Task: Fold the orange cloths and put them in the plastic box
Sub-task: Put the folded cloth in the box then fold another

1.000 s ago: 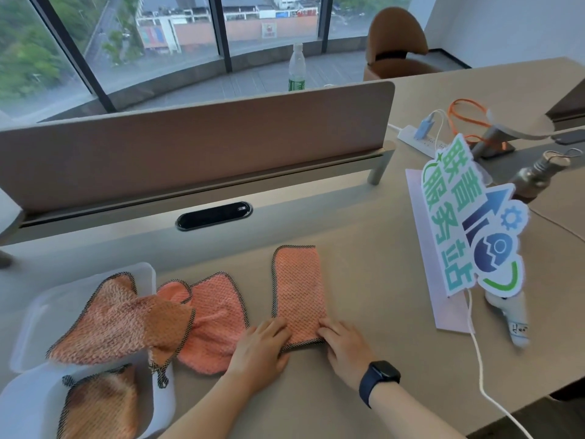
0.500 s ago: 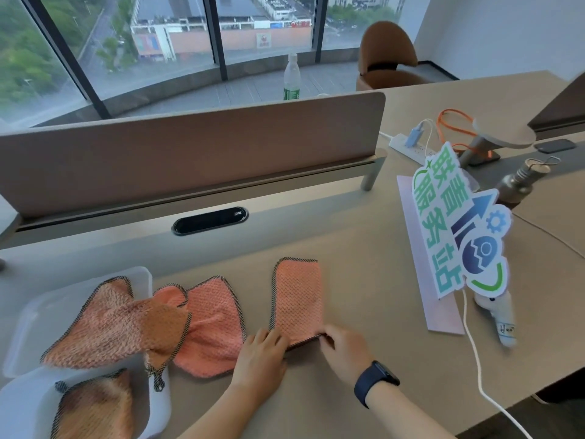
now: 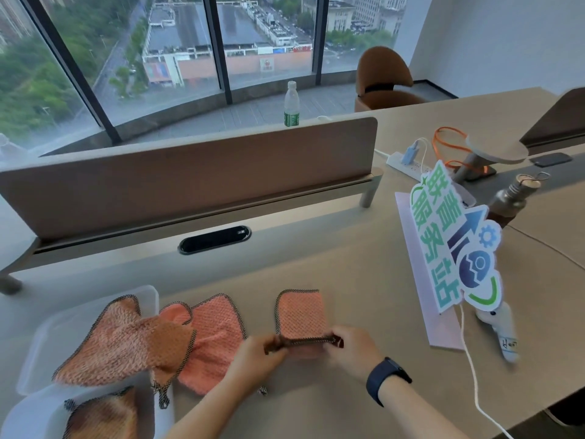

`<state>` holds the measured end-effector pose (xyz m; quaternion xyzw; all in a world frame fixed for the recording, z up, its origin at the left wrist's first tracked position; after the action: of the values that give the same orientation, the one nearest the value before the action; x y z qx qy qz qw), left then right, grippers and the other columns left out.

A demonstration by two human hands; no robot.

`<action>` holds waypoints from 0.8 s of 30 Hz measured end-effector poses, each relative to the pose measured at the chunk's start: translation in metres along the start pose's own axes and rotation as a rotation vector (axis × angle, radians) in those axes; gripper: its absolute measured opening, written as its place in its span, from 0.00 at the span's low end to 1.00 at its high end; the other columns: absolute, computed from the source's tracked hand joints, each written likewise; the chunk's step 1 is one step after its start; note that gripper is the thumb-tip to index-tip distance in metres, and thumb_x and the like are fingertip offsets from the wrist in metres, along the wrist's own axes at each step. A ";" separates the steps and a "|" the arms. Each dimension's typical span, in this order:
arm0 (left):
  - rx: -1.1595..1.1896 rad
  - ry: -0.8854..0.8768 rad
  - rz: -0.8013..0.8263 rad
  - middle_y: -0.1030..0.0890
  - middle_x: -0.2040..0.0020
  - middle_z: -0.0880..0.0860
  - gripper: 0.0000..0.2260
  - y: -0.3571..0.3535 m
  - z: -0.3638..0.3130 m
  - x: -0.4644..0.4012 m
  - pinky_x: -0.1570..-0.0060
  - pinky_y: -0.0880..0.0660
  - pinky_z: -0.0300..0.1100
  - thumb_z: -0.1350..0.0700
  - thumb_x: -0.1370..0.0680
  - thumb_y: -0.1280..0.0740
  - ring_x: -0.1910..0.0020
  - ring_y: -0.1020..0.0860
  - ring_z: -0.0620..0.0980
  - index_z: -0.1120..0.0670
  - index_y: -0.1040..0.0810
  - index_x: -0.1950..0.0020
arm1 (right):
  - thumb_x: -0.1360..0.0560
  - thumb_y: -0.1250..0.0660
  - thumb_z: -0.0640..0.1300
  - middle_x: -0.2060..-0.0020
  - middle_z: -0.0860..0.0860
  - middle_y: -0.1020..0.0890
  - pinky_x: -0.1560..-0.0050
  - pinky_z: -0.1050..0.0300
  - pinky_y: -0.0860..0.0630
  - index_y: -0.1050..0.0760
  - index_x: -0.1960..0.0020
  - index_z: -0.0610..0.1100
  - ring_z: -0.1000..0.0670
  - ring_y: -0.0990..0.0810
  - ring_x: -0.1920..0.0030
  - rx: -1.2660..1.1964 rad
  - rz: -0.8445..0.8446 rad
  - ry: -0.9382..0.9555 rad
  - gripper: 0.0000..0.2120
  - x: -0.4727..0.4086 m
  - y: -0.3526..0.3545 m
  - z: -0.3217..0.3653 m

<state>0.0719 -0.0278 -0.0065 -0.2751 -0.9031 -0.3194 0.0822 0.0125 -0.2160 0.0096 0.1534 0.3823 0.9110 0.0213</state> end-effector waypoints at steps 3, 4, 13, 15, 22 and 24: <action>0.116 0.059 -0.043 0.24 0.72 0.43 0.07 0.008 -0.003 -0.023 0.63 0.31 0.39 0.55 0.28 0.27 0.71 0.30 0.38 0.50 0.22 0.65 | 0.26 0.33 0.44 0.58 0.56 0.21 0.61 0.64 0.32 0.20 0.46 0.49 0.53 0.23 0.58 -0.039 -0.031 -0.052 0.09 -0.022 0.015 0.000; 0.127 0.075 -0.057 0.23 0.71 0.44 0.07 0.009 -0.006 -0.030 0.63 0.31 0.38 0.56 0.27 0.28 0.70 0.29 0.38 0.49 0.22 0.65 | 0.25 0.33 0.44 0.59 0.55 0.21 0.60 0.62 0.32 0.20 0.47 0.48 0.52 0.23 0.57 -0.034 -0.047 -0.071 0.08 -0.030 0.019 -0.001; -0.001 0.209 -0.164 0.18 0.61 0.49 0.08 0.011 0.002 -0.092 0.66 0.32 0.39 0.51 0.24 0.33 0.60 0.22 0.48 0.52 0.20 0.59 | 0.25 0.34 0.51 0.59 0.52 0.19 0.58 0.55 0.27 0.25 0.55 0.49 0.49 0.21 0.57 -0.047 -0.112 -0.230 0.06 -0.090 0.011 -0.029; -0.012 0.224 -0.186 0.18 0.63 0.48 0.09 0.011 0.005 -0.099 0.66 0.32 0.37 0.50 0.24 0.34 0.61 0.22 0.48 0.53 0.20 0.60 | 0.25 0.35 0.53 0.62 0.52 0.20 0.61 0.56 0.30 0.27 0.58 0.48 0.48 0.22 0.59 -0.030 -0.117 -0.248 0.08 -0.098 0.009 -0.033; -0.077 0.301 -0.260 0.19 0.65 0.47 0.12 0.011 0.020 -0.108 0.62 0.27 0.42 0.45 0.25 0.35 0.62 0.22 0.49 0.52 0.21 0.62 | 0.24 0.36 0.57 0.63 0.54 0.22 0.62 0.56 0.32 0.28 0.61 0.50 0.49 0.24 0.61 0.021 -0.116 -0.343 0.12 -0.110 0.002 -0.049; -0.069 0.288 -0.274 0.19 0.62 0.47 0.11 0.011 0.018 -0.108 0.60 0.27 0.42 0.44 0.25 0.35 0.60 0.22 0.49 0.50 0.21 0.60 | 0.25 0.36 0.57 0.63 0.54 0.21 0.62 0.56 0.31 0.27 0.59 0.50 0.51 0.23 0.61 -0.007 -0.125 -0.368 0.12 -0.108 0.003 -0.051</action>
<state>0.1688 -0.0577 -0.0497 -0.1040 -0.8995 -0.3944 0.1567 0.1001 -0.2701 -0.0507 0.2932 0.3777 0.8657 0.1480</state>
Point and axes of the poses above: each hand's wrist, its own x-axis away from the middle knuckle, its own y-axis out of the back of the hand, z = x × y, the point moved 10 cm from there along -x, towards the middle knuckle
